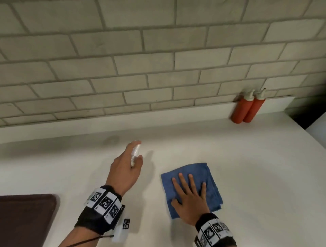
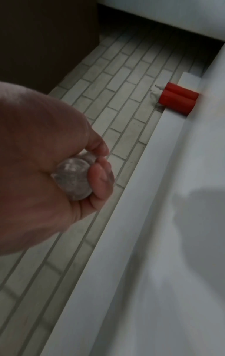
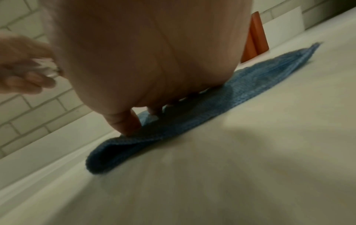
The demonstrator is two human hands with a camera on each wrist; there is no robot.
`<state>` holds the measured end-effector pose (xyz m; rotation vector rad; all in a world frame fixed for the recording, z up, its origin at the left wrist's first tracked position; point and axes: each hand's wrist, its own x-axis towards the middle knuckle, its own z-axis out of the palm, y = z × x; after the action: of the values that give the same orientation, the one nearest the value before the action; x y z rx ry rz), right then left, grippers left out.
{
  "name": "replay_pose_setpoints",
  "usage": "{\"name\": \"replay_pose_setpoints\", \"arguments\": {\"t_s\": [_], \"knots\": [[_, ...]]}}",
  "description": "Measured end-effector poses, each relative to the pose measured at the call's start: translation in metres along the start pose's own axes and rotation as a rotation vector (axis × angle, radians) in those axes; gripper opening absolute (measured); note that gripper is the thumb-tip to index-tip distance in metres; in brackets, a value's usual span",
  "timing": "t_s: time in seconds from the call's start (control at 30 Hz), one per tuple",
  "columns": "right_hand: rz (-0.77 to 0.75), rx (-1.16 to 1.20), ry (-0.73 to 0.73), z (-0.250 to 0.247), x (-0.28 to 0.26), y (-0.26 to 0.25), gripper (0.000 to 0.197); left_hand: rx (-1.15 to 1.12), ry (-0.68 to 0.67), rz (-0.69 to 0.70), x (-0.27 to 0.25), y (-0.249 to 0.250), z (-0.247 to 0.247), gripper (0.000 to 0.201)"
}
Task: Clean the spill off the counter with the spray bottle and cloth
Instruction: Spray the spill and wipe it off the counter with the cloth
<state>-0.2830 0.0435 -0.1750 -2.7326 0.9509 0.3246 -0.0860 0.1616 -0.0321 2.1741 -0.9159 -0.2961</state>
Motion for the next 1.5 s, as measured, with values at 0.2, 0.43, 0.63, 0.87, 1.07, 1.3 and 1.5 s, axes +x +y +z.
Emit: {"name": "replay_pose_setpoints", "arguments": {"t_s": [0.2,0.43,0.63,0.87,1.07,1.3,1.5], "knots": [[0.083,0.079,-0.01,-0.009,0.024,-0.001,0.076,0.049,-0.089,0.187,0.086,0.03,0.043,0.029],[0.155,0.149,-0.085,-0.045,0.06,0.032,0.093,0.123,-0.191,0.161,0.137,0.042,0.071,0.032],[0.192,0.182,-0.106,-0.08,0.14,0.054,0.076,0.023,-0.18,0.071,0.14,0.026,0.052,0.033],[-0.019,0.123,-0.124,-0.085,0.194,-0.019,0.07,0.012,-0.075,0.007,0.136,-0.006,0.004,0.041],[-0.331,0.034,-0.171,-0.044,0.126,-0.082,0.091,0.025,0.011,-0.094,0.119,-0.033,-0.016,0.043],[-0.176,0.044,-0.167,-0.076,0.183,-0.043,0.078,0.014,0.052,-0.098,0.078,-0.045,-0.042,0.041],[-0.062,0.074,-0.251,-0.097,0.231,-0.09,0.075,0.009,0.09,-0.146,0.052,-0.063,-0.064,0.039]]}}
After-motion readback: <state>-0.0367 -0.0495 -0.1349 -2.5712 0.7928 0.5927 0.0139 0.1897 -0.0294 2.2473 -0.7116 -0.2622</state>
